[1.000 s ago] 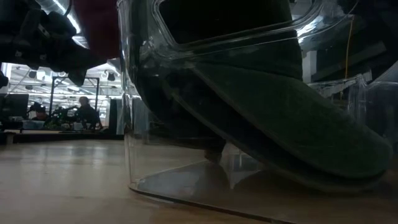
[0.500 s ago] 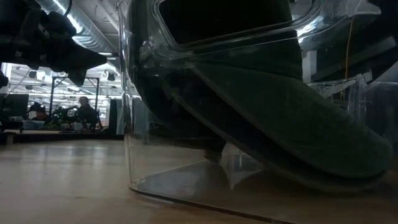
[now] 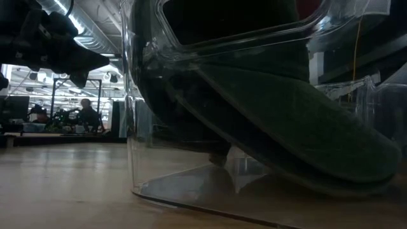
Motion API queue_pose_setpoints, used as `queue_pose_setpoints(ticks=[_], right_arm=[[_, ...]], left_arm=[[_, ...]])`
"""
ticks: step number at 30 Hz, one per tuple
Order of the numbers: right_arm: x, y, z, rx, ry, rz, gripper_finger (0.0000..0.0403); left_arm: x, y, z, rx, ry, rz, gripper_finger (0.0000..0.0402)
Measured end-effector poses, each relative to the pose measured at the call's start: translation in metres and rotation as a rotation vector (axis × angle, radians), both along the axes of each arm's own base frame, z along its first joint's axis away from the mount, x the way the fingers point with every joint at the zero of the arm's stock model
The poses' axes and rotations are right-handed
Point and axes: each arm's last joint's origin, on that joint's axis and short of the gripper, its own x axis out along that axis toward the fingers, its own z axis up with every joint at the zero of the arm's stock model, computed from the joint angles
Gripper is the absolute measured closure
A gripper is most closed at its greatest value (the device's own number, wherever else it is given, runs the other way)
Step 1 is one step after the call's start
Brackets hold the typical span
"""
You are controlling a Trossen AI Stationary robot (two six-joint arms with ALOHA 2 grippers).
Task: Pick & Place hat
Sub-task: Put the red cap into the top transparent bin
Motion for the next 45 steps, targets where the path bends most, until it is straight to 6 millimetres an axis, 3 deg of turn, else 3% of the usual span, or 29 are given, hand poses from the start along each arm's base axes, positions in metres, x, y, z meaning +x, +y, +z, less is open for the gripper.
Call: queue_pose_setpoints(ticks=[8,13,20,26,33,45], right_arm=[[-0.047,0.005,0.007,-0.081,-0.084,0.01,0.0387],[-0.08,0.019,-0.014,-0.104,-0.109,0.002,0.0387],[-0.104,0.023,-0.046,-0.184,-0.238,-0.064,0.0387],[-0.113,0.017,-0.075,-0.181,-0.316,-0.099,0.0386],[-0.119,0.008,-0.107,-0.154,-0.29,-0.152,0.0386],[-0.129,0.002,-0.102,0.048,-0.365,-0.154,0.0386]], left_arm=[[0.0,0.0,0.0,0.0,0.0,-0.001,0.039],[0.0,0.0,0.0,0.0,0.0,0.0,0.039],[0.0,0.0,0.0,0.0,0.0,0.0,0.0391],[0.0,0.0,0.0,0.0,0.0,0.0,0.0393],[0.0,0.0,0.0,0.0,0.0,0.0,0.0391],[0.0,0.0,0.0,0.0,0.0,0.0,0.0391]])
